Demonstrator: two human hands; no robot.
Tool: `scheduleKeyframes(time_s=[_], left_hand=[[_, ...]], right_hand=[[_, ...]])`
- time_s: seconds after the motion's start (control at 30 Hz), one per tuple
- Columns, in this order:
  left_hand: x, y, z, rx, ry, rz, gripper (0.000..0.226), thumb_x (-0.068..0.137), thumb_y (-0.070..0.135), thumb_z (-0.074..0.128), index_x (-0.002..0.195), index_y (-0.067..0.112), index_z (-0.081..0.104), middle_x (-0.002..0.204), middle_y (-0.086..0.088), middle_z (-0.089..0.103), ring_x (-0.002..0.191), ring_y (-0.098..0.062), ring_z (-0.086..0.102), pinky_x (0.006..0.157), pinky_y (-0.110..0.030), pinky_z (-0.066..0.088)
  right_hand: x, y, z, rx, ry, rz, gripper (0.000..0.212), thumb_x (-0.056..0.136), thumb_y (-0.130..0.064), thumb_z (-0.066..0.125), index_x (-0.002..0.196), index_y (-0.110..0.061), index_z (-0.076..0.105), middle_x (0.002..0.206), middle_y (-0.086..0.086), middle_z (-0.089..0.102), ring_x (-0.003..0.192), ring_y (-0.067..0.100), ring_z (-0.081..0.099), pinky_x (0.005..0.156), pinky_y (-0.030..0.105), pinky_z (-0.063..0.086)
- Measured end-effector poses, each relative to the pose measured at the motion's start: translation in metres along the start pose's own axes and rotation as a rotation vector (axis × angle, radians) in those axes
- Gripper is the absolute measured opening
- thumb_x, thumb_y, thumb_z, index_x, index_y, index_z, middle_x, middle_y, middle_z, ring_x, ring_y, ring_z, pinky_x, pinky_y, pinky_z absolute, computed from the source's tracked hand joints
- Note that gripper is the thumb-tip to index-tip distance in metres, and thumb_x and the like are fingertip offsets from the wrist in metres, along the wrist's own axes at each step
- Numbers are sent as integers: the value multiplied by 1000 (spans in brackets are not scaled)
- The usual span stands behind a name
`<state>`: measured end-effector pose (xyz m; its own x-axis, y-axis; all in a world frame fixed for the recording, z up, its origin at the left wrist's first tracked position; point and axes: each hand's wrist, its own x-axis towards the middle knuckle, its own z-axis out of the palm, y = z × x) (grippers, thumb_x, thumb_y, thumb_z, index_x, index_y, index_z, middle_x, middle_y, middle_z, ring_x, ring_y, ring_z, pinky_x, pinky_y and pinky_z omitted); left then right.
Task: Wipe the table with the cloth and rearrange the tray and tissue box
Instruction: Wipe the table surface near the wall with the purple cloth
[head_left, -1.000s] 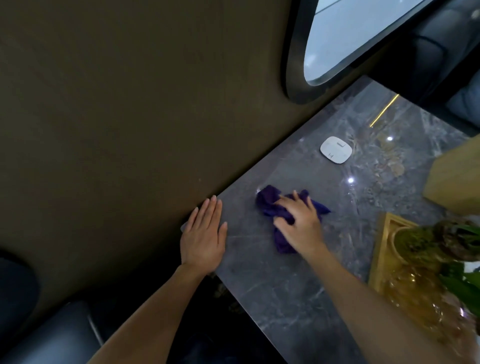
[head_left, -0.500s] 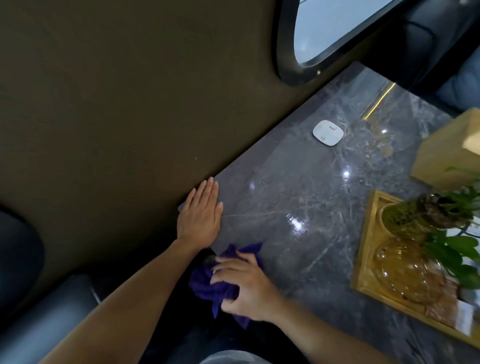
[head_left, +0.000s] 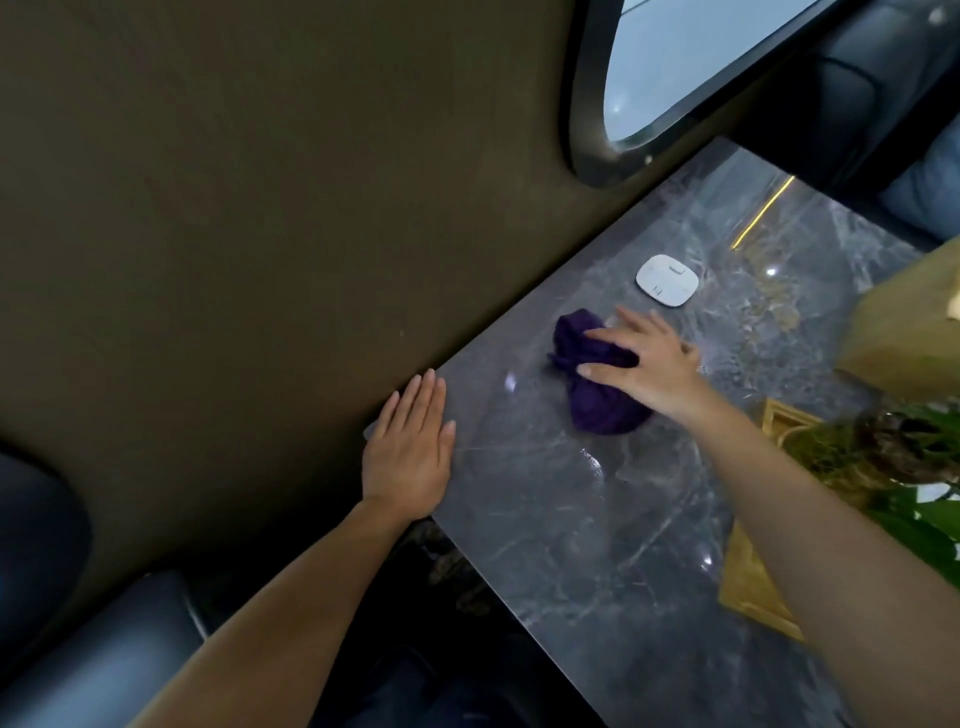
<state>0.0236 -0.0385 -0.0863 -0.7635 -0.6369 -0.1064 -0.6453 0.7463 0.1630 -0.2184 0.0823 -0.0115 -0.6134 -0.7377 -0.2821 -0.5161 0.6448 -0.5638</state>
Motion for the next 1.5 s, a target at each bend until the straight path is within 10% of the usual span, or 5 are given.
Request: scheduleKeyframes(time_s=[0.13, 0.53, 1.07, 1.27, 1.5], left_hand=[[2, 0, -1, -9, -16, -13, 61, 92, 41, 2, 147, 14, 7, 158, -2, 10, 146, -13, 6, 116, -30, -3], [2, 0, 0, 0, -17, -33, 64, 89, 42, 1, 146, 15, 9, 158, -1, 12, 146, -13, 6, 116, -29, -2], [-2, 6, -8, -37, -26, -29, 53, 98, 35, 17, 147, 13, 11, 158, -4, 13, 146, -15, 7, 120, -35, 4], [-2, 5, -7, -30, -30, -18, 54, 98, 35, 17, 147, 12, 11, 158, -4, 13, 146, -15, 7, 121, -35, 5], [2, 9, -9, 10, -91, -52, 56, 97, 39, 14, 147, 13, 9, 159, -4, 9, 146, -16, 5, 120, -37, 5]], right_hand=[[21, 7, 17, -286, 28, 66, 89, 66, -71, 57, 140, -43, 17, 158, 4, -2, 144, 29, -7, 110, 61, 0], [-8, -1, 83, 9, 330, -138, 53, 63, -23, 74, 111, -5, 63, 124, 15, 62, 131, 33, 42, 114, 42, 10], [-157, -27, 165, 155, -49, -490, 45, 57, -32, 67, 99, -14, 68, 115, 2, 69, 123, 10, 49, 116, 32, 17], [-174, -29, 124, 757, -557, -31, 48, 56, -3, 68, 100, -23, 67, 80, -20, 70, 81, -8, 58, 79, 10, 43], [-191, 6, 67, 857, -352, 86, 36, 56, -4, 66, 81, -30, 67, 74, -7, 65, 68, 0, 60, 68, 13, 47]])
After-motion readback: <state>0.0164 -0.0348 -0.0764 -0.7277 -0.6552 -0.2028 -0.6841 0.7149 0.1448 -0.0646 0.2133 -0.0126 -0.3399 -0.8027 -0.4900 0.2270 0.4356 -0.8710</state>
